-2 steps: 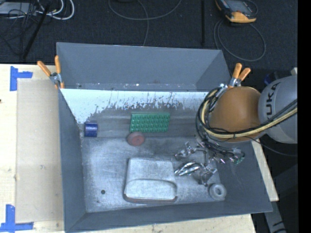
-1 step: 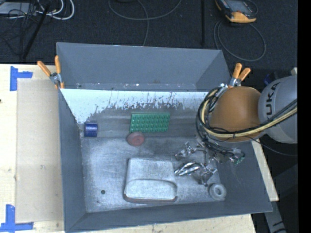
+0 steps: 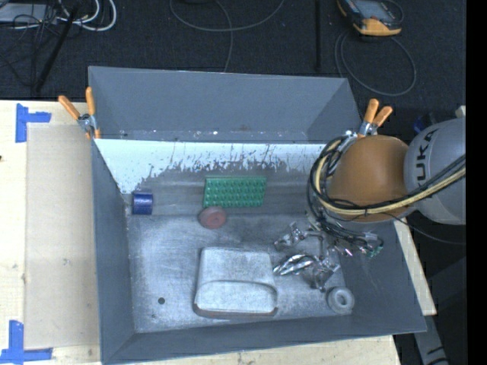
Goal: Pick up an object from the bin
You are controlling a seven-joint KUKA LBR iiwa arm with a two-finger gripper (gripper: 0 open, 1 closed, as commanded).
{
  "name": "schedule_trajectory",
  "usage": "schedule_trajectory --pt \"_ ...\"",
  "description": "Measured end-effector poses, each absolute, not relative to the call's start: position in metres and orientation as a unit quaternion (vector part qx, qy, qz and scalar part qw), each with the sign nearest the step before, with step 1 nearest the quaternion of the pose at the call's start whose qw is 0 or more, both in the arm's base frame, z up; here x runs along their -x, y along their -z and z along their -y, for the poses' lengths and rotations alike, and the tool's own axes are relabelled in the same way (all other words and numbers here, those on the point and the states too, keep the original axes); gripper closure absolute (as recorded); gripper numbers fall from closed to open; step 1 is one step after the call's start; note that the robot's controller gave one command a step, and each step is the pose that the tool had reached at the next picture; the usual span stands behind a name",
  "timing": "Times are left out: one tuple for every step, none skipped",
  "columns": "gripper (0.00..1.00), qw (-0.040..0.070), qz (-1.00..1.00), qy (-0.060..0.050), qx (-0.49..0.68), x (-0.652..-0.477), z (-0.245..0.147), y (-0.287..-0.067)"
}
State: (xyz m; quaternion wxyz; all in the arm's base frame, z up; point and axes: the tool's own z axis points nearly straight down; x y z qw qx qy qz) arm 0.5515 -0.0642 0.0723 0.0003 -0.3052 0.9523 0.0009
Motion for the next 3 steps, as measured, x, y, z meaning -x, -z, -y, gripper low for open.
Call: schedule_trajectory --pt "1.0 0.003 -0.953 0.0 0.304 -0.554 0.064 -0.075" --pt "1.0 0.001 -0.953 0.0 0.302 -0.554 0.063 -0.104" --pt "1.0 0.002 -0.954 0.0 0.3 -0.556 0.062 -0.141"
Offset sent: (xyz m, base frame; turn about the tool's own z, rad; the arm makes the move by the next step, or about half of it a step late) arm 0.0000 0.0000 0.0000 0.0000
